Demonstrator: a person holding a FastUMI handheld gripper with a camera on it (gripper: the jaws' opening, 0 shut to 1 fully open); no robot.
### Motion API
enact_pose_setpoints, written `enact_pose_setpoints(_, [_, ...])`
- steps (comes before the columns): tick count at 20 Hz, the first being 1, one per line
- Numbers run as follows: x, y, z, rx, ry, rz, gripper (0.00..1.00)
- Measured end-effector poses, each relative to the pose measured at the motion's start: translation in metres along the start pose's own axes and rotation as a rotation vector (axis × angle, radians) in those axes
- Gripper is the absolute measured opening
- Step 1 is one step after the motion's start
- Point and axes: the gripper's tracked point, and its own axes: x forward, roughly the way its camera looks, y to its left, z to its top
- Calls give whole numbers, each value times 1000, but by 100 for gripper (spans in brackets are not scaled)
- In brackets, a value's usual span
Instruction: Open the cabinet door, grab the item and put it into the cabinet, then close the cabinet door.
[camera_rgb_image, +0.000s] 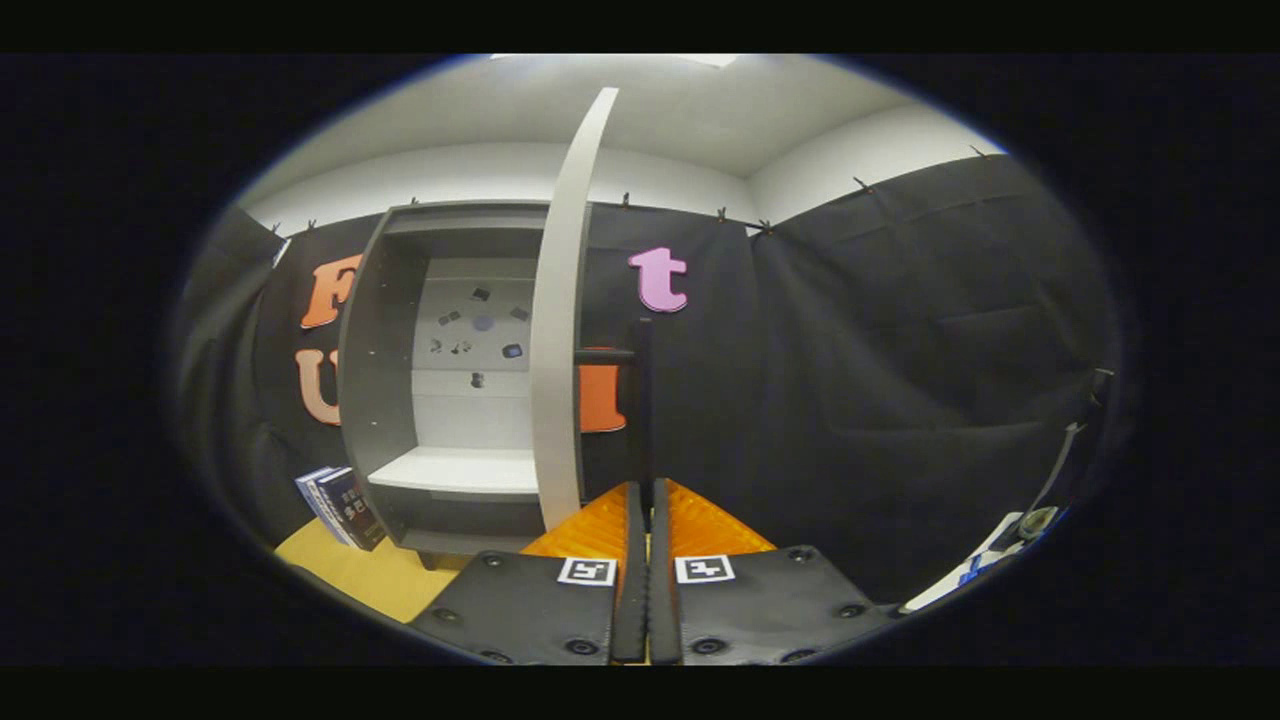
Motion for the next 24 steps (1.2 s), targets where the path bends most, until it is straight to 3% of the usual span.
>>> enact_pose_setpoints(7, [-2,-21,-2,-2,-10,93,8])
enact_pose_setpoints(9, [-8,-25,-16,6,34,55,8])
enact_pose_setpoints(12, [-34,-38,-45,-59,118,-112,8])
enact_pose_setpoints(15, [-75,-20,-41,-89,88,-158,8])
enact_pose_setpoints(19, [-107,54,-22,-173,-2,-81,8])
enact_pose_setpoints(24, [-112,181,-32,-216,-48,148,8])
